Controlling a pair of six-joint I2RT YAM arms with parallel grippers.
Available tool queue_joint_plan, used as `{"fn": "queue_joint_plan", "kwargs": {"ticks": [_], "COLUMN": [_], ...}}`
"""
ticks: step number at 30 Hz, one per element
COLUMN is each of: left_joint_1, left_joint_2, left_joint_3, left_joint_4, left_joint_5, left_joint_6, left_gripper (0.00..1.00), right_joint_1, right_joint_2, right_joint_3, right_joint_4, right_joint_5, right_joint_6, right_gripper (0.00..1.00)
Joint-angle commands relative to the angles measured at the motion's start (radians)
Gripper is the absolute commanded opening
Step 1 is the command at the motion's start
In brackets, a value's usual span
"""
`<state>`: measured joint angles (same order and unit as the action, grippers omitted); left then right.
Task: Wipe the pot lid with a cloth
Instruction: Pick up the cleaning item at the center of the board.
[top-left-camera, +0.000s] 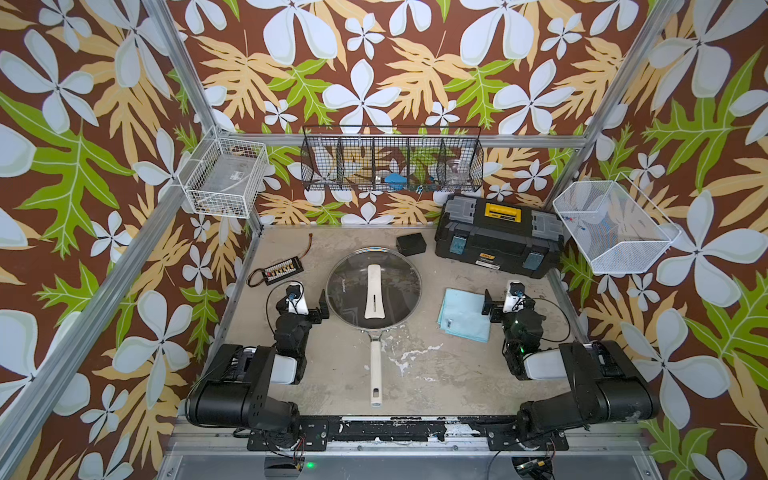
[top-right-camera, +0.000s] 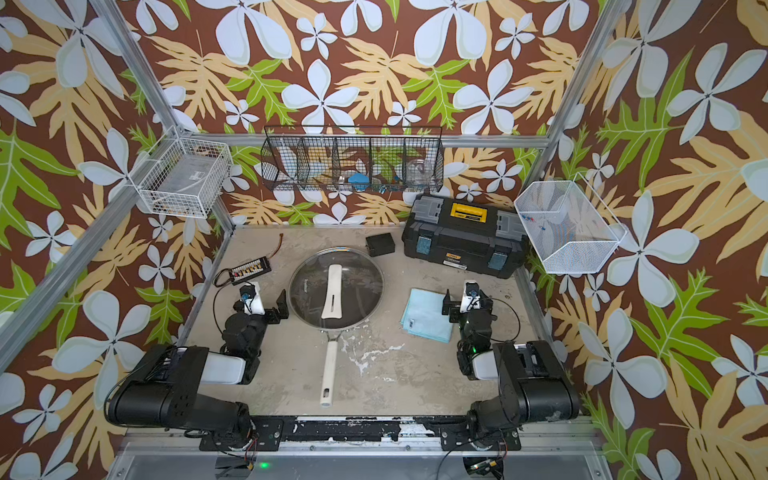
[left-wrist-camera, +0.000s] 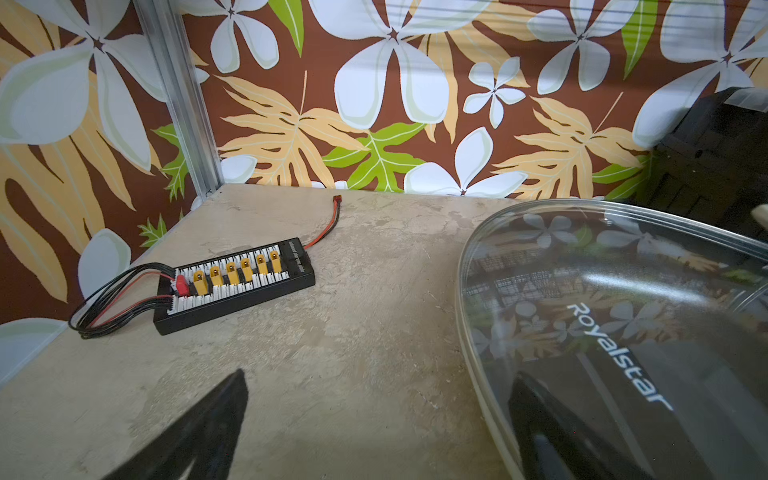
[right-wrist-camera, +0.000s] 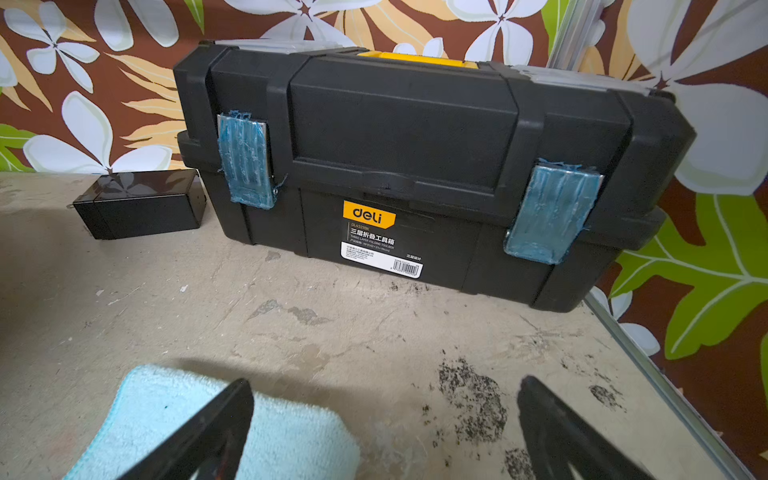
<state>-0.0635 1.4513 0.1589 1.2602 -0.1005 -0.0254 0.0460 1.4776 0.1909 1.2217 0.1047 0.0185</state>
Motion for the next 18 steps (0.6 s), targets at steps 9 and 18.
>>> {"fn": "queue_joint_plan", "kwargs": {"ticks": [9, 18], "left_joint_1": [0.003, 0.064], "left_joint_2": [-0.001, 0.001], "left_joint_3": [0.004, 0.004], "left_joint_4": [0.015, 0.016], "left_joint_5": [0.009, 0.134], "left_joint_6": [-0.003, -0.030], "left_gripper": [1.00, 1.00], "right_joint_1": [0.000, 0.000], "right_joint_2": [0.003, 0.004], "right_joint_3": [0.004, 0.006], "right_joint_4": [0.006, 0.004], "right_joint_5": [0.003, 0.001], "right_joint_6": [0.001, 0.001], "right_gripper": [1.00, 1.00]}}
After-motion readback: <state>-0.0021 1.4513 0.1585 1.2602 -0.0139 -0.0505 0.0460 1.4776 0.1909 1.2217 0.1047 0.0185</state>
